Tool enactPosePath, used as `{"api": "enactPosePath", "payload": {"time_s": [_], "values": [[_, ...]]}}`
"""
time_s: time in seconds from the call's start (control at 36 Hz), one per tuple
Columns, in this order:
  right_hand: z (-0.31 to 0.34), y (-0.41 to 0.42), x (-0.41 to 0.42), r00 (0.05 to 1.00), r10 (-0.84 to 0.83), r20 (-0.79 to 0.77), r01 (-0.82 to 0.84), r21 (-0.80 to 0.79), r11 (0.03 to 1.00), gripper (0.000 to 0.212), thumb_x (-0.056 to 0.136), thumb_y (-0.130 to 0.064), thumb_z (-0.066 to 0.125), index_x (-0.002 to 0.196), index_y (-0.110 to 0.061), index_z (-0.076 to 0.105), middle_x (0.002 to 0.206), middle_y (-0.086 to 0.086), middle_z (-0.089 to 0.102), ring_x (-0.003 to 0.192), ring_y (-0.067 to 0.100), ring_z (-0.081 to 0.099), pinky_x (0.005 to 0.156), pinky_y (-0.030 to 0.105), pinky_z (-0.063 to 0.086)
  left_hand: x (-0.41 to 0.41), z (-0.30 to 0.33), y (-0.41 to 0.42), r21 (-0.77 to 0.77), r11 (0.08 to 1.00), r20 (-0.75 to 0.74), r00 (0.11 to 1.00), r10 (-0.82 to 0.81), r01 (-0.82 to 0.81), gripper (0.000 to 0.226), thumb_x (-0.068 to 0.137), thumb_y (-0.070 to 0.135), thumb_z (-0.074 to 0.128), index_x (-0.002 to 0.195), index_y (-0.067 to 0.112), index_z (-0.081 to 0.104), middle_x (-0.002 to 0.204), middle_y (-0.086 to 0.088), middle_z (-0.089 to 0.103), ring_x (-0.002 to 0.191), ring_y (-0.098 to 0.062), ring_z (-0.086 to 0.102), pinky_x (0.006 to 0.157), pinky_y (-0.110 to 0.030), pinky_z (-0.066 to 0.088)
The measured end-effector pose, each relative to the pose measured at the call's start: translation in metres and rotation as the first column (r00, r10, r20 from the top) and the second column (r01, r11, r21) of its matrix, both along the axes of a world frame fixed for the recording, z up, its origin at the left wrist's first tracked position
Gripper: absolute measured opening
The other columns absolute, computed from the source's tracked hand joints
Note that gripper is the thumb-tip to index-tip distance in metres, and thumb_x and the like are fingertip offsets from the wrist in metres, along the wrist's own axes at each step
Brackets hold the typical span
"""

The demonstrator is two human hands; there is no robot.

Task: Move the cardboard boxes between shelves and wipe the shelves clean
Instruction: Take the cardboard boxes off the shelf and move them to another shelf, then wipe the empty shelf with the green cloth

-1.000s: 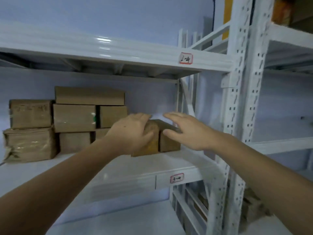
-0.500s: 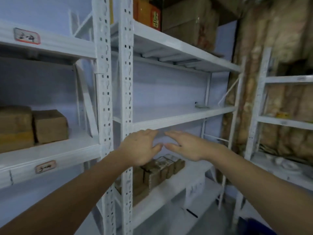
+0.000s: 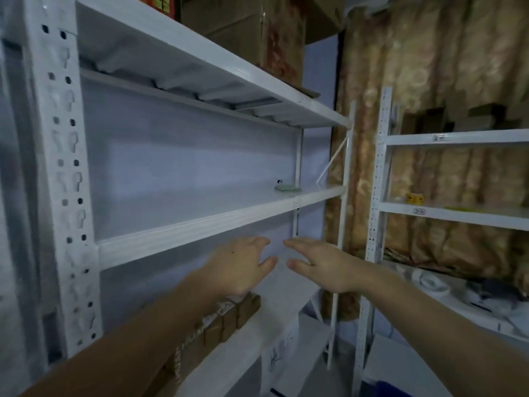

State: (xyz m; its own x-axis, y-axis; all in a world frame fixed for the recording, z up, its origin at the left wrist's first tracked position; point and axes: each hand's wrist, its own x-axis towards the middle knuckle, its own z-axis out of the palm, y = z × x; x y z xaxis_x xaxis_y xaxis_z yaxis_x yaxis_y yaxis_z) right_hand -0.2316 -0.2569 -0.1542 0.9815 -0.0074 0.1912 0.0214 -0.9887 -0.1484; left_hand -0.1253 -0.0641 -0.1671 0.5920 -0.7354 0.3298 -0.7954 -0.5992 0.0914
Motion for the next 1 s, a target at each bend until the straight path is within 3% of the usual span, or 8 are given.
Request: {"api": "enactPosePath", "payload": {"time_s": [0.14,0.42,0.56,0.67,0.78,0.92,1.0], "values": [[0.011,-0.056,0.057,1.000,-0.022,0.005,0.021,0.031,0.999,0.065,0.106,-0.052,0.038,0.162,-0.020,0.025,0.167,-0.002,0.025,0.152,0.014,0.025,0.126,0.034,0.019,0.067,0.009,-0.056,-0.004,1.000,-0.010,1.000,-0.006,0.006,0.067,0.103,0.064,0.033,0.160,0.028,0.030,0.166,0.005,0.031,0.149,-0.018,0.032,0.120,-0.034,0.026],[0.018,-0.137,0.153,0.998,-0.030,0.046,0.027,0.064,0.998,0.056,0.109,-0.038,0.042,0.159,-0.017,0.028,0.164,-0.002,0.032,0.149,0.014,0.029,0.111,0.012,0.015,0.162,0.033,-0.138,0.012,1.000,0.120,0.993,-0.016,0.014,0.058,0.105,0.056,0.038,0.155,0.026,0.039,0.157,0.003,0.044,0.139,-0.020,0.043,0.112,-0.031,0.034],[0.023,-0.181,0.209,0.997,-0.023,0.073,0.020,0.036,0.999,0.060,0.108,-0.042,0.042,0.160,-0.015,0.029,0.166,0.001,0.029,0.151,0.015,0.027,0.124,0.027,0.018,0.198,0.040,-0.170,-0.019,1.000,0.159,0.987,0.013,-0.010,0.057,0.104,0.056,0.039,0.153,0.026,0.042,0.154,0.006,0.047,0.135,-0.019,0.046,0.110,-0.032,0.037],[0.027,-0.216,0.254,0.995,0.005,0.095,-0.007,0.022,1.000,0.059,0.107,-0.043,0.043,0.159,-0.017,0.032,0.165,0.002,0.031,0.151,0.016,0.028,0.120,0.024,0.018,0.223,0.049,-0.198,0.001,0.999,0.172,0.984,0.041,-0.042,0.054,0.104,0.058,0.036,0.148,0.028,0.045,0.149,0.005,0.051,0.131,-0.019,0.049,0.109,-0.037,0.040],[0.036,-0.250,0.302,0.993,0.066,0.094,-0.065,-0.005,0.998,0.059,0.108,-0.042,0.041,0.160,-0.016,0.031,0.166,0.003,0.029,0.151,0.018,0.027,0.118,0.021,0.015,0.247,0.058,-0.224,0.043,0.992,0.180,0.978,0.108,-0.118,0.062,0.103,0.063,0.030,0.156,0.030,0.035,0.159,0.008,0.040,0.141,-0.017,0.041,0.116,-0.036,0.033],[0.065,-0.304,0.384,0.985,0.155,0.076,-0.157,0.024,0.987,0.063,0.106,-0.054,0.038,0.160,-0.024,0.028,0.168,-0.004,0.025,0.153,0.014,0.022,0.126,0.032,0.014,0.286,0.076,-0.260,0.098,0.951,0.176,0.946,0.272,-0.292,0.067,0.102,0.068,0.025,0.157,0.028,0.033,0.159,0.003,0.042,0.139,-0.021,0.045,0.113,-0.038,0.036],[0.082,-0.329,0.431,0.980,0.190,0.067,-0.193,0.051,0.980,0.062,0.106,-0.054,0.038,0.160,-0.025,0.028,0.166,-0.005,0.027,0.151,0.015,0.027,0.123,0.030,0.019,0.306,0.087,-0.272,0.102,0.925,0.128,0.927,0.353,-0.366,0.068,0.102,0.068,0.025,0.157,0.029,0.032,0.159,0.003,0.041,0.141,-0.022,0.043,0.115,-0.040,0.035]]}}
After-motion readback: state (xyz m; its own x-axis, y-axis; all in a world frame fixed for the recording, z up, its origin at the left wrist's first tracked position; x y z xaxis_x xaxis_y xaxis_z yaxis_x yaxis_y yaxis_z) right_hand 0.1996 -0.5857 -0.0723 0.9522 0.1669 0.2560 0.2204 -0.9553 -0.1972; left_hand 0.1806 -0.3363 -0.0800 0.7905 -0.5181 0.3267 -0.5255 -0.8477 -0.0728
